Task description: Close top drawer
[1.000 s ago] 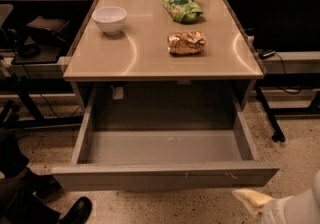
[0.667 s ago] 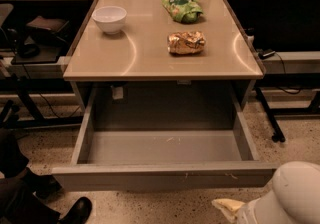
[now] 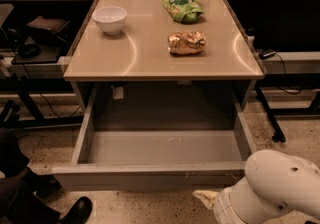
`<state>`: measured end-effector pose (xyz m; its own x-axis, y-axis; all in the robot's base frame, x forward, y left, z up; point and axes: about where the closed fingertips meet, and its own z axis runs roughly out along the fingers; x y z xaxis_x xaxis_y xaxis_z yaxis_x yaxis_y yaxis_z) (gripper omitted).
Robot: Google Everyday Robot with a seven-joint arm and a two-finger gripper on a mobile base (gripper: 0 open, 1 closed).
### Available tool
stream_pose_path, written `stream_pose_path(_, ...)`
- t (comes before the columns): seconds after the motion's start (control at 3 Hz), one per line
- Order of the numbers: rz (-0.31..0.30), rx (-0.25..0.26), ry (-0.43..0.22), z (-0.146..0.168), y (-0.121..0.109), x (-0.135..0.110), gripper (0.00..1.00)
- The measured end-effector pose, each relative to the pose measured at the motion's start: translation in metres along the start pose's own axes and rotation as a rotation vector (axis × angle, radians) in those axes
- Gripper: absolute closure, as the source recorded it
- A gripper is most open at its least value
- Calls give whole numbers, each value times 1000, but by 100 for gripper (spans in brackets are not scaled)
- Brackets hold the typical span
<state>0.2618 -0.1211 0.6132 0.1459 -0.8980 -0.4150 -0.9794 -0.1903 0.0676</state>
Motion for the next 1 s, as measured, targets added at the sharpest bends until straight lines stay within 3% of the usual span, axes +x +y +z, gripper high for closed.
stream_pose_path(0.67,143,108,-31,-14,-57,0,0)
stream_pose_path(1.0,143,108,-31,-14,-57,0,0)
